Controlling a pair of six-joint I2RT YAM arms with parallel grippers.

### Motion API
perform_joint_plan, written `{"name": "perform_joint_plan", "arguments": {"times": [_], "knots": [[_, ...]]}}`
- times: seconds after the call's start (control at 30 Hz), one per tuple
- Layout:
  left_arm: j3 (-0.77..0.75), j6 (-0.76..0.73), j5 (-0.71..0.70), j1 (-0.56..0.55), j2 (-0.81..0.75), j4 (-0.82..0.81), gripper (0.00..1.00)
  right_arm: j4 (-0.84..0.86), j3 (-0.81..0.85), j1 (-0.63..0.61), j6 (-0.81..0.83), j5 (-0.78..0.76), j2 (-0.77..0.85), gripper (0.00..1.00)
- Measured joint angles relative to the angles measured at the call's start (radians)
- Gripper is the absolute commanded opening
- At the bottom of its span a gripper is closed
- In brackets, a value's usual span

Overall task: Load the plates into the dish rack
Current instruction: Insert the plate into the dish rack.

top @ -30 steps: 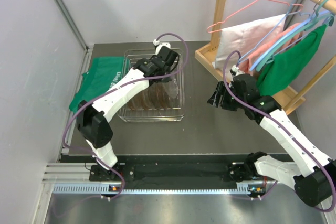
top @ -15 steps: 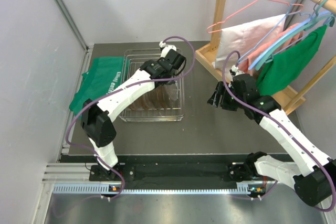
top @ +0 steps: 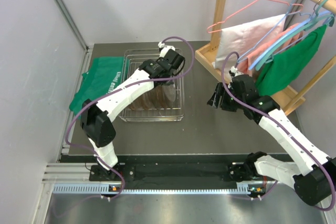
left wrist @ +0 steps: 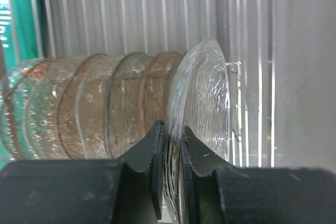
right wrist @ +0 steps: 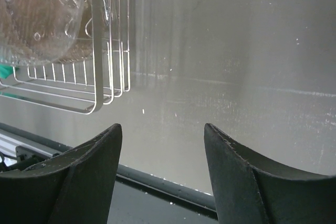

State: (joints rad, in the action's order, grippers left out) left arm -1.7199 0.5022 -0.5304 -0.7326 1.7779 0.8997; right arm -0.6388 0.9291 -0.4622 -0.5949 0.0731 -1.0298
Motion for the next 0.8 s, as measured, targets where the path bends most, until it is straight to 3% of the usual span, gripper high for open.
{"name": "perform_joint_plan", "arguments": {"times": [0.17, 0.3, 0.37, 0.4, 0.5, 0.53, 0.7, 0.8], "knots": [[0.000, -0.007, 0.063, 0.000, 0.000, -0.011, 0.39, 0.002, -0.006, 0.000, 0.000, 0.001, -0.001, 0.64], [0.000, -0.014, 0.090, -0.002, 0.001, -0.013, 0.43, 0.002, -0.006, 0.000, 0.000, 0.003, -0.006, 0.64], [0.001, -0.012, 0.094, -0.002, 0.001, -0.012, 0.51, 0.002, -0.007, 0.000, 0.000, 0.004, -0.011, 0.64], [0.002, -0.013, 0.095, -0.002, 0.001, -0.012, 0.60, 0.003, -0.007, 0.000, 0.000, 0.004, -0.013, 0.64], [0.002, -0.015, 0.097, -0.002, 0.001, -0.008, 0.63, 0.002, -0.014, 0.000, 0.000, 0.005, -0.013, 0.64], [0.002, -0.015, 0.098, -0.002, 0.000, -0.008, 0.72, 0.004, -0.017, 0.000, 0.000, 0.005, -0.013, 0.64], [0.025, -0.026, 0.137, -0.002, -0.030, -0.024, 0.98, 0.006, -0.028, 0.000, 0.000, 0.007, -0.014, 0.64], [0.079, -0.032, 0.196, -0.002, -0.112, -0.043, 0.99, 0.012, -0.040, 0.000, 0.000, 0.007, -0.021, 0.64]]}}
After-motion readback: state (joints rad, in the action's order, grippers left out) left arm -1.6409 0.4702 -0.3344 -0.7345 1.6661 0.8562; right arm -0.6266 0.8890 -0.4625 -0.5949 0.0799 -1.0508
